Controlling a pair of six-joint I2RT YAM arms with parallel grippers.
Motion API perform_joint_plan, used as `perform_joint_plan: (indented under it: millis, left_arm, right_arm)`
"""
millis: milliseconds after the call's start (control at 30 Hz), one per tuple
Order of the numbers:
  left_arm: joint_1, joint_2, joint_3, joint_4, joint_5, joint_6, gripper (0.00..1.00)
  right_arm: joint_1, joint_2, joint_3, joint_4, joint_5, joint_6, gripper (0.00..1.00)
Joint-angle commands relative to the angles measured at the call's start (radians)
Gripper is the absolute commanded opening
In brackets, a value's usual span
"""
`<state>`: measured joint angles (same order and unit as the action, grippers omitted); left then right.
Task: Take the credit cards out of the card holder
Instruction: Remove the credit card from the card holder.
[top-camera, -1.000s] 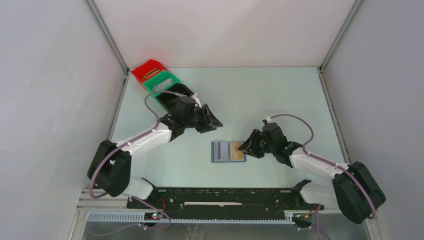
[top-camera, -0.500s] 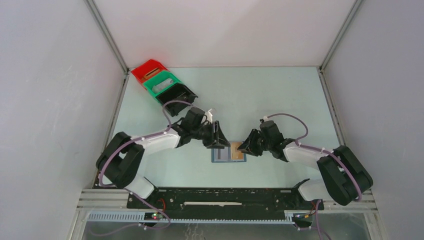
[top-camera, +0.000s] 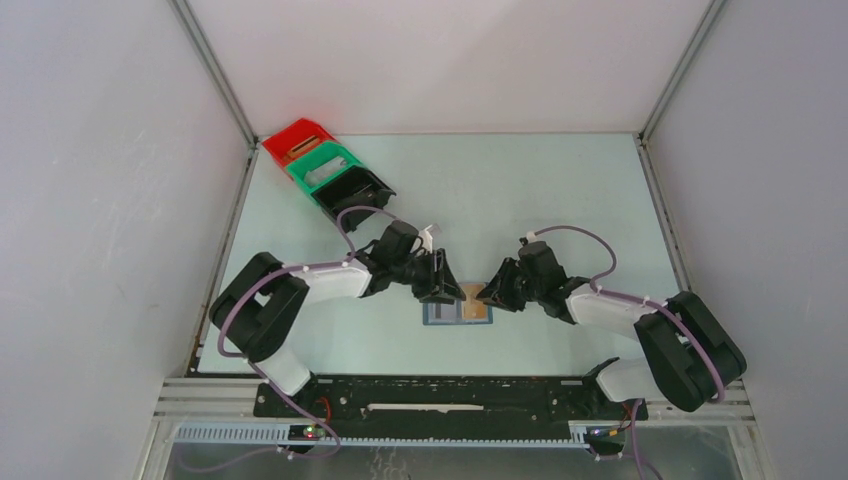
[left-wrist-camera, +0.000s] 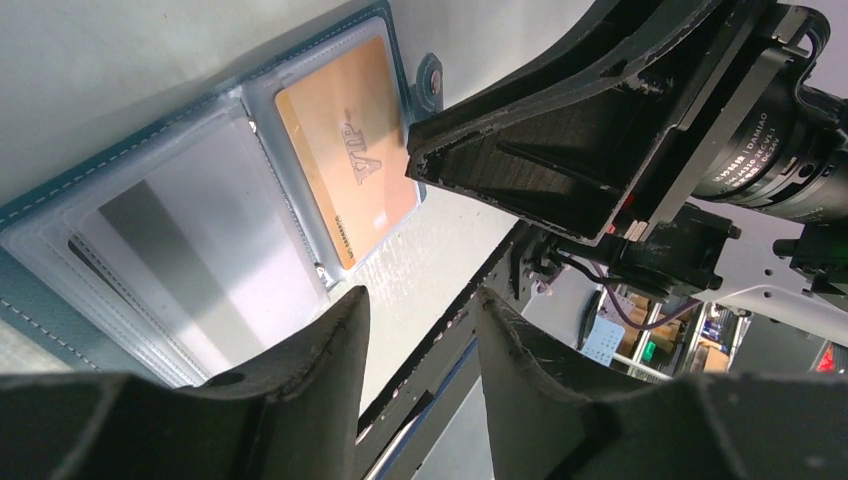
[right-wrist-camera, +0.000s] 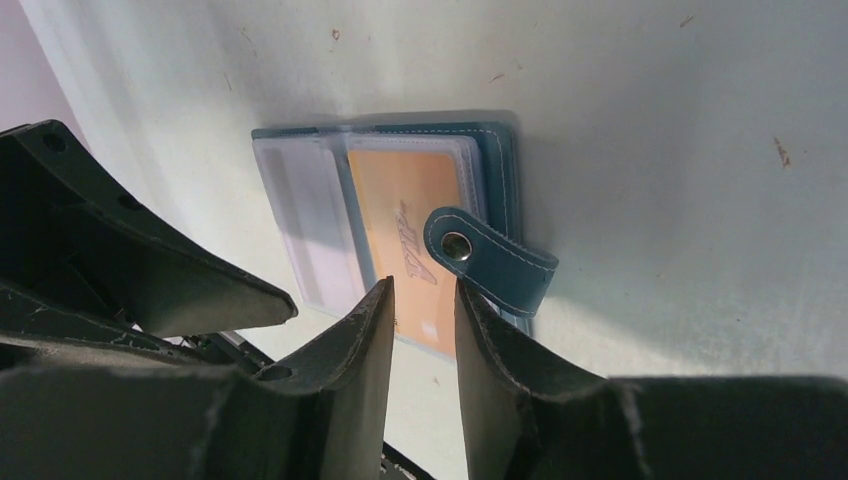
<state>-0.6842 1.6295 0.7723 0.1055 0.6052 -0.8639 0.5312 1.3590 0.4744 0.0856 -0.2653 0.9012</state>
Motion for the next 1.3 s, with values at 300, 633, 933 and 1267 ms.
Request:
perform_joint_plan:
  millis: [300, 633, 933, 1267]
  left_arm:
    - [-0.002, 0.081, -0.013, 0.077, -0.03, -0.027, 0.48]
    - [-0.002, 0.09, -0.002, 0.094, -0.014, -0.036, 0.48]
    - [-0.002, 0.128, -0.017, 0.097, -0.042, -0.044, 0.48]
    - [-0.001, 0.157, -0.031, 0.096, -0.076, -0.028, 0.47]
  right_arm:
    - [0.052, -0.019, 0.03, -0.035, 0.085, -0.028, 0.37]
    - [0.055, -0.043, 0.03, -0.067, 0.115, -0.045, 0.37]
    - [0.074, -0.023, 0.03, -0.036, 0.099, -0.04, 0.36]
    - [0.075, 0.027, 0.03, 0.011, 0.043, -0.034, 0.36]
